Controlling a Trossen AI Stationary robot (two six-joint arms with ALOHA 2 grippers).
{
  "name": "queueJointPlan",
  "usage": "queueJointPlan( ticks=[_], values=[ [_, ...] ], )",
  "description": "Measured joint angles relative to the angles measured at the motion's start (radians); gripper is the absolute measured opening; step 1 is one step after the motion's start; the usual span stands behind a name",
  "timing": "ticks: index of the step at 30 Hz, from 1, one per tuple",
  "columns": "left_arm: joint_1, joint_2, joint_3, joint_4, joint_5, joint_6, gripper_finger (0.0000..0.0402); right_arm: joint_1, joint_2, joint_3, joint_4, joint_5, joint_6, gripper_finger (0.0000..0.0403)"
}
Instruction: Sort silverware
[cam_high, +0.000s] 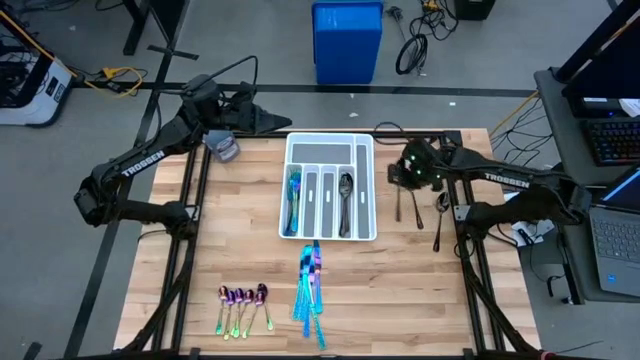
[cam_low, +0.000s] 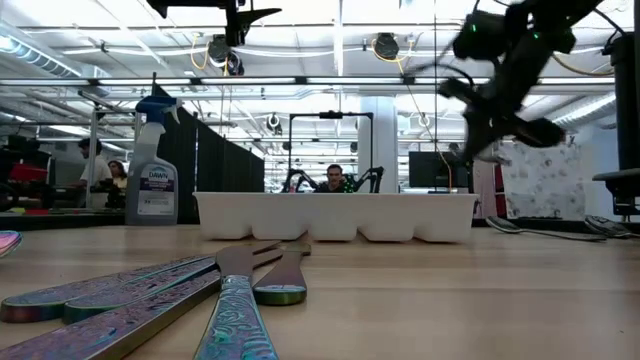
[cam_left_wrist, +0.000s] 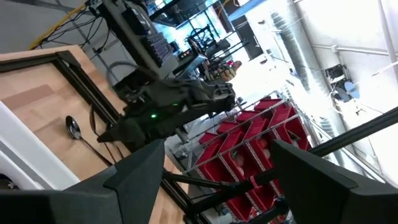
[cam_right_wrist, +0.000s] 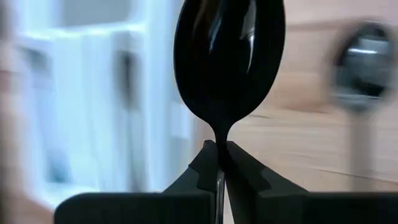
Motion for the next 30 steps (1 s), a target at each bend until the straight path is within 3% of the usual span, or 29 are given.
queueJointPlan(
  ticks=[7, 16, 22, 30],
  values=[
    [0.0, 0.0, 0.0, 0.0, 0.0, 0.018, 0.0278, 0.106, 0.063, 0.008, 0.319, 0.008, 0.184, 0.0],
    [0.0, 0.0, 0.0, 0.001, 0.0, 0.02, 0.0278, 0.271, 0.274, 0.008, 0.581, 0.016, 0.333, 0.0],
    [0.0, 0.0, 0.0, 0.0, 0.0, 0.025, 0.0278, 0.296, 0.398, 0.024, 0.618, 0.044, 0.353, 0.0],
    [0.0, 0.0, 0.0, 0.001, 0.006, 0.028, 0.0278, 0.252, 0.566, 0.134, 0.579, 0.057, 0.25, 0.0]
  ],
)
